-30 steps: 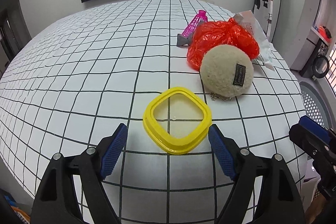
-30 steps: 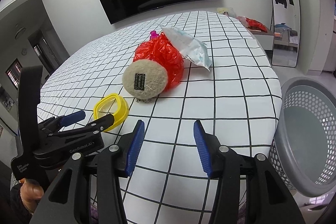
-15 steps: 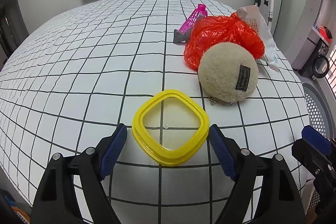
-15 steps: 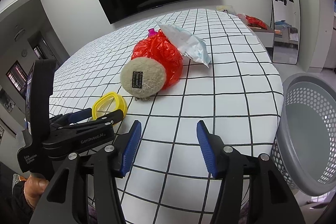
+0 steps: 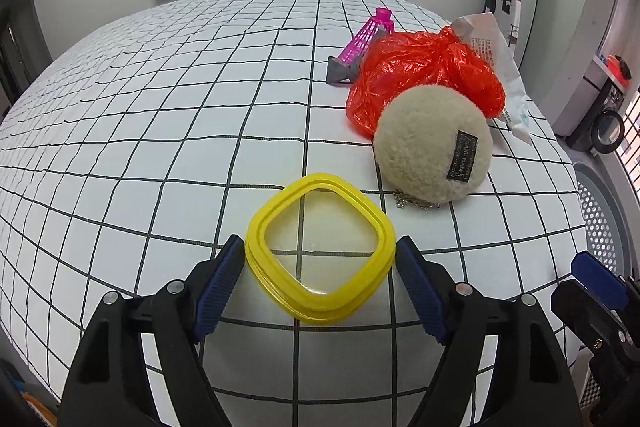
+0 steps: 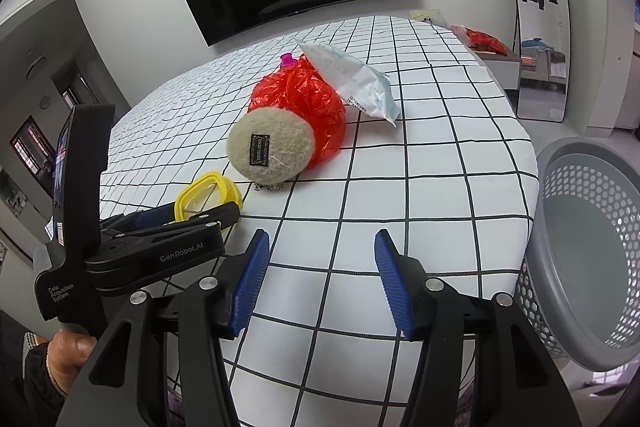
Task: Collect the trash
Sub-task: 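Grasp the yellow square lid with the left gripper, then grasp the beige fuzzy ball with the right gripper while the left holds the lid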
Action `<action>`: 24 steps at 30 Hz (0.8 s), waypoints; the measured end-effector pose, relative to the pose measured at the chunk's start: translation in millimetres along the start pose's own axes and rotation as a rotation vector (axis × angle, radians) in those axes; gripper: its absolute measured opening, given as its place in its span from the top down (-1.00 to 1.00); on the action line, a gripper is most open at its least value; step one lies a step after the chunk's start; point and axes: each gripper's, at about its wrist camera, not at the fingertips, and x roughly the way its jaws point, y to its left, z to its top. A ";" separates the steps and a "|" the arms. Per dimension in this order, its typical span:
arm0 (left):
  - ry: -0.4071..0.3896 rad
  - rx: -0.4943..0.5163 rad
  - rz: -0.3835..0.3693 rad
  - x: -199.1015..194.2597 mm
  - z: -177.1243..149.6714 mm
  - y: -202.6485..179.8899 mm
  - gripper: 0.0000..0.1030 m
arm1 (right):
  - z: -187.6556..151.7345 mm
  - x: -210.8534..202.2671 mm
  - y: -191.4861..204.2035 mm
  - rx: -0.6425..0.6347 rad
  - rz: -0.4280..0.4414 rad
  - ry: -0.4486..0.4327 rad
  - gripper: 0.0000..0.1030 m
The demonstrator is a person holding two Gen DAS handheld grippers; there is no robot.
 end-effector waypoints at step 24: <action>-0.171 0.007 0.111 -54.4 4.4 29.7 -0.43 | 32.8 23.4 38.0 -0.095 -0.006 -0.009 -0.08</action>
